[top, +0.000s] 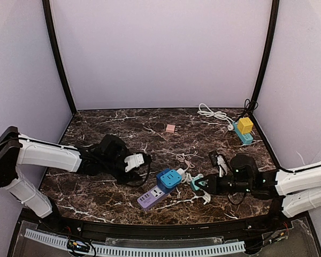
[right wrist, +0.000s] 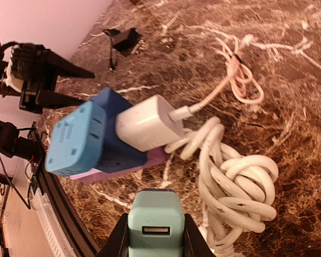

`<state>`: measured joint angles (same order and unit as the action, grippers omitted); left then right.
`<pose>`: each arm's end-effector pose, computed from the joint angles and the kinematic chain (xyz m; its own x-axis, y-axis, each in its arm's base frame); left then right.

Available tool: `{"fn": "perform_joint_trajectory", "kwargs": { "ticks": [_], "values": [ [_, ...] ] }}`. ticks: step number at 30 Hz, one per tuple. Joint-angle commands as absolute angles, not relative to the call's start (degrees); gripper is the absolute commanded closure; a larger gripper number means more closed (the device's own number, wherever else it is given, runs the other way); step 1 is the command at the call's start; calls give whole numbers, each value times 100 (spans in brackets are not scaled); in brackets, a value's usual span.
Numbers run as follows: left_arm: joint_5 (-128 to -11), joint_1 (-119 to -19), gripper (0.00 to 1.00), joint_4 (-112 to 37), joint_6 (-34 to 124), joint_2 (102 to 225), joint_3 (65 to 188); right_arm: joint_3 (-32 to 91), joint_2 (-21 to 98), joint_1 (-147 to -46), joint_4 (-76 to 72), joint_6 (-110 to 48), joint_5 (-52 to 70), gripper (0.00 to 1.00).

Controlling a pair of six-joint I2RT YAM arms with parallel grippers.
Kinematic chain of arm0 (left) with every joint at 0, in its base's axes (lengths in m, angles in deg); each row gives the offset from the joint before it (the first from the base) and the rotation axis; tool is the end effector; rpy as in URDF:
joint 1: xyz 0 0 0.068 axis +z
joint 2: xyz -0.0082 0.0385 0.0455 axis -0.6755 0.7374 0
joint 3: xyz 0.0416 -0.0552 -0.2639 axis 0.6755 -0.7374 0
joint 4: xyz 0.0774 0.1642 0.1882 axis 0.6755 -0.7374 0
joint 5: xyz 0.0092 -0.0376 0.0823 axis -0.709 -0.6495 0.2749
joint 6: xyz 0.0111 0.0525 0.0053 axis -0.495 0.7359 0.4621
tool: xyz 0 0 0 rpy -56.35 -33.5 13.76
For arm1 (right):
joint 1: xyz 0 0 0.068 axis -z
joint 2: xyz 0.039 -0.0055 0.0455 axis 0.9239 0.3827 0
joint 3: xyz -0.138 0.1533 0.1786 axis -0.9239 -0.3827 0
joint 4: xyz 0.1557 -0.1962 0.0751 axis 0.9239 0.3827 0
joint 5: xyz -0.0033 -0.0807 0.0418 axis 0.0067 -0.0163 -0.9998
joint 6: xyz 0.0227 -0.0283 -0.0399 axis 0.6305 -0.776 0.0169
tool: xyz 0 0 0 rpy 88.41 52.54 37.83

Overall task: Insert the plug
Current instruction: Adjust the socket at the center of the board.

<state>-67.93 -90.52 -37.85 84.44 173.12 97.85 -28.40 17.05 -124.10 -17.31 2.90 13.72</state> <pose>0.2006 -0.2292 0.1928 0.0012 0.6936 -0.7203 0.9031 0.3086 0.2987 0.1123 0.1733 0.1723 -0.7495 0.0449 -0.6605 -0.4879 0.6369 0.5969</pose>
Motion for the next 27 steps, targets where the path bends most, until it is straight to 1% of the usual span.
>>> {"fn": "perform_joint_trajectory", "kwargs": {
  "ticks": [1,2,4,7,12,15,19,22,27],
  "values": [
    [-7038,-9143,66,-3722,8027,17542,9348,-2811,2425,-12445,-2714,695,1633,100],
    [-7252,-9170,67,-3687,7939,17571,9269,-2722,2650,-12438,-2829,634,1641,100],
    [-7300,-9307,67,-3616,7690,17583,9132,-2519,3199,-12388,-3094,485,1597,100],
    [-7363,-9526,68,-3474,7292,17512,8917,-2177,3806,-12211,-3352,201,1189,100],
    [-7634,-9866,68,-2964,6945,17471,8569,-1786,4370,-11905,-3642,-78,623,100],
    [-7637,-10070,69,-2569,6812,17533,8435,-1503,4585,-11801,-3506,-273,437,100],
    [-7582,-10124,68,-1691,6728,17685,8257,-1024,4926,-11703,-3354,-593,78,100],
    [-7627,-10149,67,-1345,6788,17810,8261,-699,5163,-11652,-3074,-724,-59,100],
    [-7724,-10184,67,-1100,6761,17785,8168,-982,4832,-11456,-3079,-664,8,100]
  ]
}}
